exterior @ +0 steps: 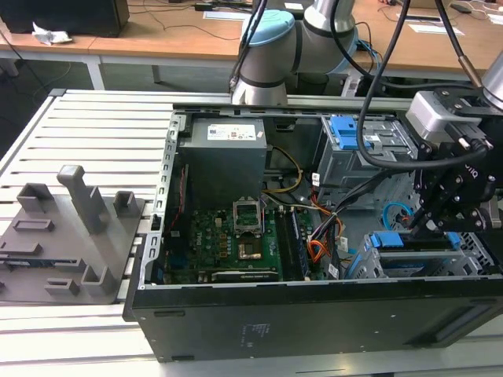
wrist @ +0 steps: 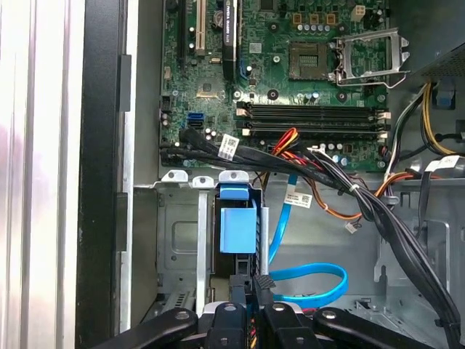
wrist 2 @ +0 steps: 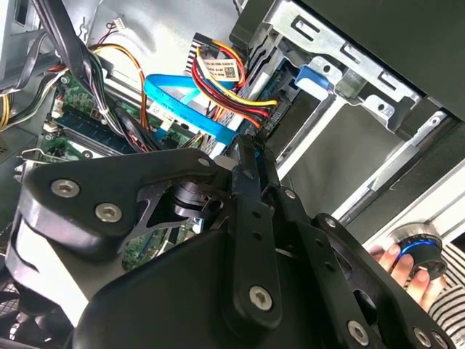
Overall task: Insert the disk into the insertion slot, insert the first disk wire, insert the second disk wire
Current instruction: 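Insert the second disk wire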
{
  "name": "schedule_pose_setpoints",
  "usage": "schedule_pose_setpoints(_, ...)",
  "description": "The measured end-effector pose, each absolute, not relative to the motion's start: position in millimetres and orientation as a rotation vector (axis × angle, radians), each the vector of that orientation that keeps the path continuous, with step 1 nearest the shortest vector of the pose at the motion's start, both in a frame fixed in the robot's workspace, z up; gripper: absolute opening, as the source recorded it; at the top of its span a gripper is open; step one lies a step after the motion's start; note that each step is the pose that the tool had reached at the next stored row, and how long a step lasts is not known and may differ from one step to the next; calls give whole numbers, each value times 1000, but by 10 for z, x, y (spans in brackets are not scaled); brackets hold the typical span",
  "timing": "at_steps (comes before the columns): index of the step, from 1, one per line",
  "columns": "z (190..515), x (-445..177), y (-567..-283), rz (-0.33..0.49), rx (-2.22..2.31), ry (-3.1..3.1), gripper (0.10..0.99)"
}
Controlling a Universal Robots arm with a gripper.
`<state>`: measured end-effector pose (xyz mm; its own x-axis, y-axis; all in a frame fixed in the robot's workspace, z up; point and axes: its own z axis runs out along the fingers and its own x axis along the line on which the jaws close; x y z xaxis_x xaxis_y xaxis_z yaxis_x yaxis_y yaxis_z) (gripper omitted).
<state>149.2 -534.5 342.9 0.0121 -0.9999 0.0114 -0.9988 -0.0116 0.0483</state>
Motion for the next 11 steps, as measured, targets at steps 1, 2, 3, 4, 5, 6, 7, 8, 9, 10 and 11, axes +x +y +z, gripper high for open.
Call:
schedule_pose_setpoints(1, 3431, 1493, -5345, -39, 2204, -2178, 161)
schedule_pose_setpoints(2, 3432, 1492, -5346, -39, 2204, -2178, 161)
schedule_pose_setpoints(3, 3435, 1493, -5346, -39, 2204, -2178, 161)
schedule_pose_setpoints(4, 3440, 1493, -5346, -40, 2204, -2178, 161)
schedule_pose_setpoints(5, 3443, 1492, -5345, -40, 2205, -2178, 161)
schedule_pose_setpoints(6, 3445, 1492, -5345, -40, 2205, -2178, 161)
schedule_pose_setpoints(7, 3446, 1493, -5345, -41, 2205, -2178, 161)
schedule_pose_setpoints(8, 3438, 1493, -5346, -45, 2207, -2180, 161)
schedule_pose_setpoints(9, 3430, 1493, -5345, -49, 2209, -2181, 161)
schedule_pose_setpoints(10, 3424, 1493, -5346, -50, 2209, -2182, 161)
schedule_pose_setpoints(11, 3420, 1493, -5348, -50, 2209, -2182, 161)
